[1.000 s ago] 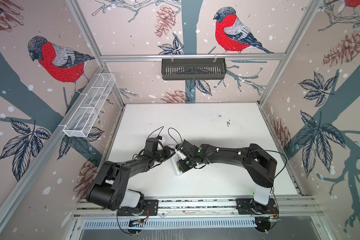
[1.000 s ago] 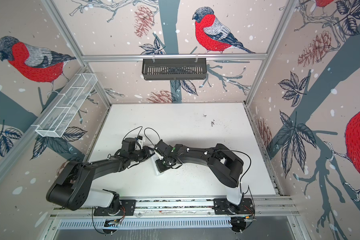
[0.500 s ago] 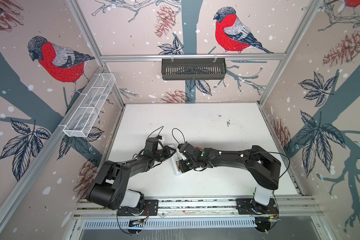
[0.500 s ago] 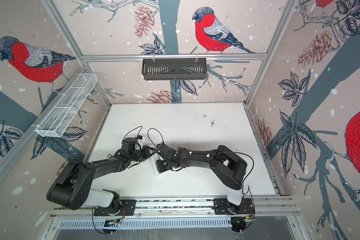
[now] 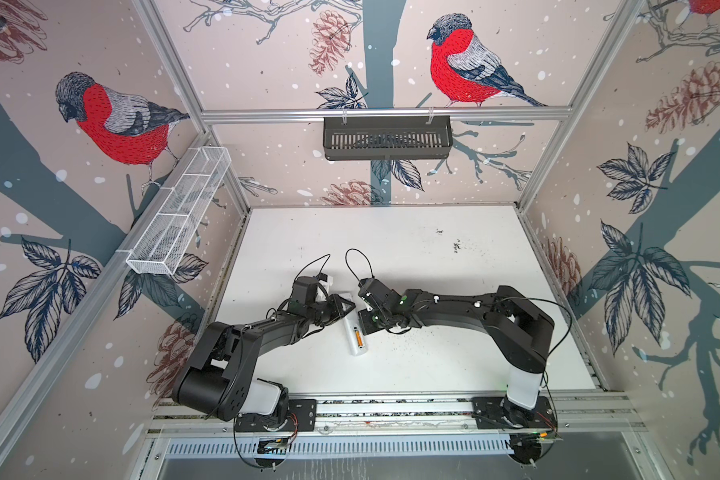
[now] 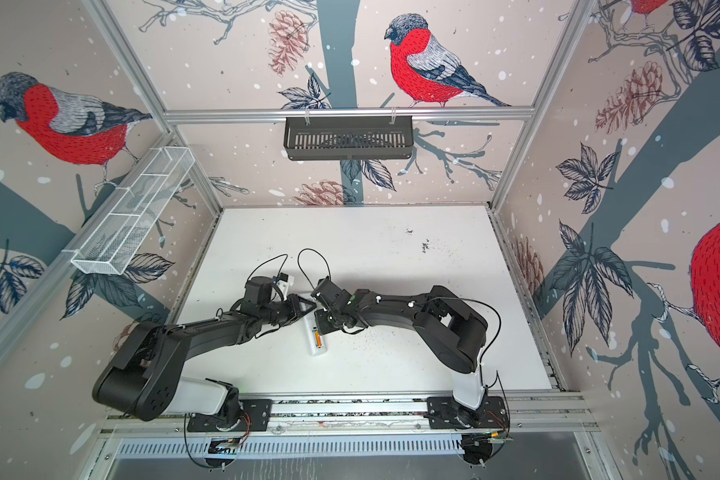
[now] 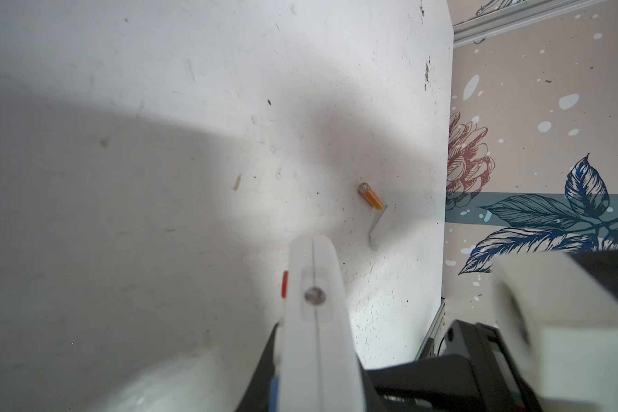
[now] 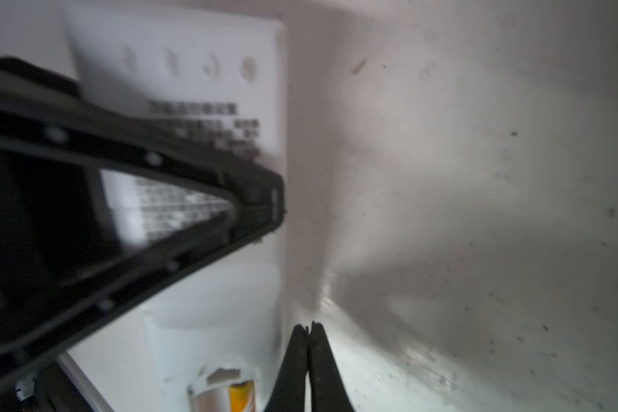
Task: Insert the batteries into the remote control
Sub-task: 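Open the right gripper and lift it away from the remote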
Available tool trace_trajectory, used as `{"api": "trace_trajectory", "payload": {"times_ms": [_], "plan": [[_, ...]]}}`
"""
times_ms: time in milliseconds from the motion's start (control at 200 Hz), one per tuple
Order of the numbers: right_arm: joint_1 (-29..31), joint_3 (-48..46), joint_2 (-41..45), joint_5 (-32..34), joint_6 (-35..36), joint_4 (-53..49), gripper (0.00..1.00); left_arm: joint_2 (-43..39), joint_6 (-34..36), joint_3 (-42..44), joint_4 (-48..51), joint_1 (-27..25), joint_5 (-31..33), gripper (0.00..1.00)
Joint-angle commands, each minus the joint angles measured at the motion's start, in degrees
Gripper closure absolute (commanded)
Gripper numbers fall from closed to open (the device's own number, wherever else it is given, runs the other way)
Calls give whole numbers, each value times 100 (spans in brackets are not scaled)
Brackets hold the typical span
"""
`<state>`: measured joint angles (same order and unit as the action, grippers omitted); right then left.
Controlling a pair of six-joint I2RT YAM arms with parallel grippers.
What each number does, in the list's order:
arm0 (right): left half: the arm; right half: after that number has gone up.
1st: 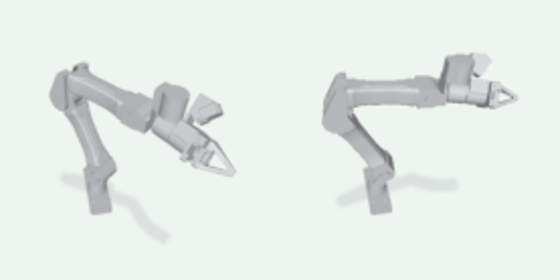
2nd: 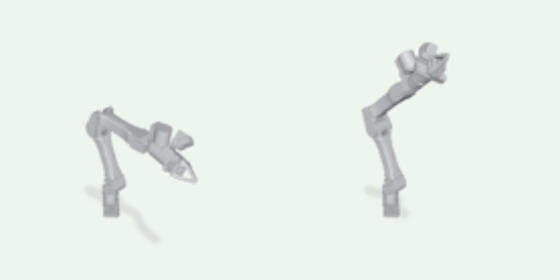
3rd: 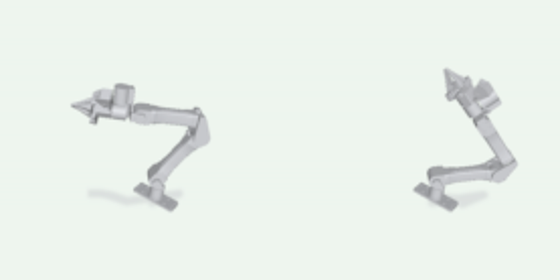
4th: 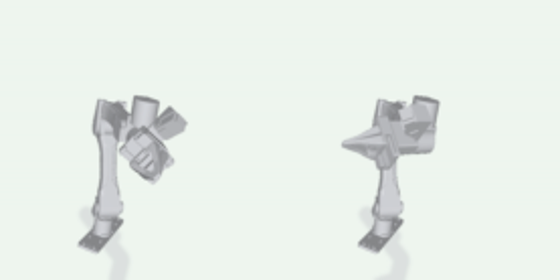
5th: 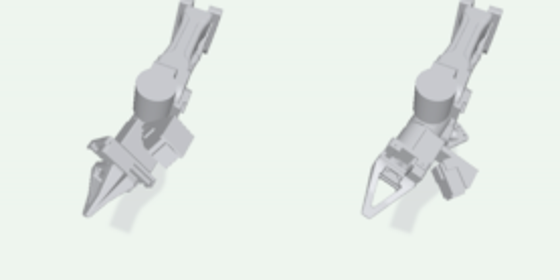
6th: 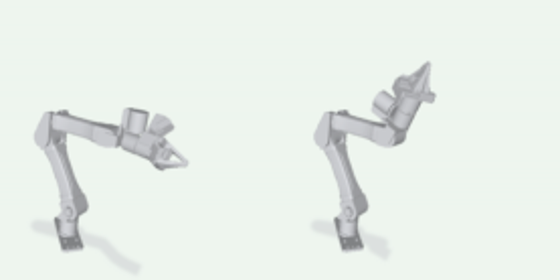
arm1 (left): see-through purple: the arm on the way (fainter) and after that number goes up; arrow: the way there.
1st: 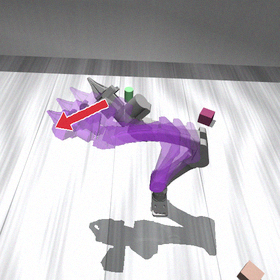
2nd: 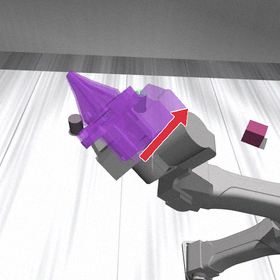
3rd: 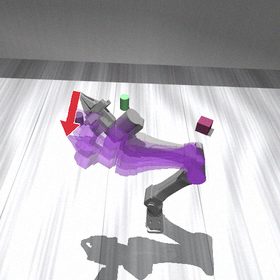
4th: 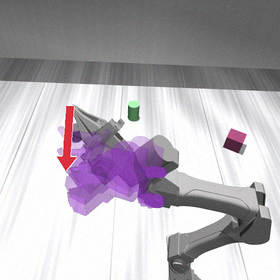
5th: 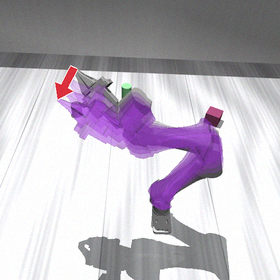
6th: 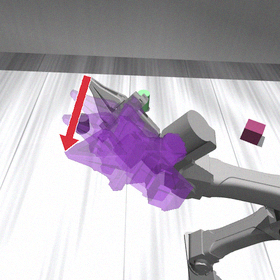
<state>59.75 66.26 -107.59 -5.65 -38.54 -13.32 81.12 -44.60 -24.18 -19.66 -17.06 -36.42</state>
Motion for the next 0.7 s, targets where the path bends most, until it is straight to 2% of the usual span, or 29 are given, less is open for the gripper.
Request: {"api": "trace_trajectory", "payload": {"times_ms": [0, 170, 345, 490, 595, 635, 695], "plan": [[56, -162, 184, 257, 134, -65, 91, -17, 118, -5, 24, 5, -146, 100], [-16, -833, 997, 600, 436, 61, 81, -127, 60, 17, -304, 9, -305, 100], [-527, -1277, 1804, 379, 1011, 163, 61, -446, -30, 56, -807, 5, -582, 100], [-964, -1379, 1988, 13, 1803, 211, 35, -746, -106, 28, -1136, 0, -957, 100], [-1247, -1356, 1933, 4, 2325, 241, 25, -1018, 203, -229, -688, 1, -1211, 100], [-1339, -1321, 1893, -4, 2513, 261, 24, -1144, 439, -372, -310, -5, -1226, 100], [-1454, -1304, 1844, -2, 2741, 352, 17, -1317, 841, -630, 357, 5, -1173, 100]]}}
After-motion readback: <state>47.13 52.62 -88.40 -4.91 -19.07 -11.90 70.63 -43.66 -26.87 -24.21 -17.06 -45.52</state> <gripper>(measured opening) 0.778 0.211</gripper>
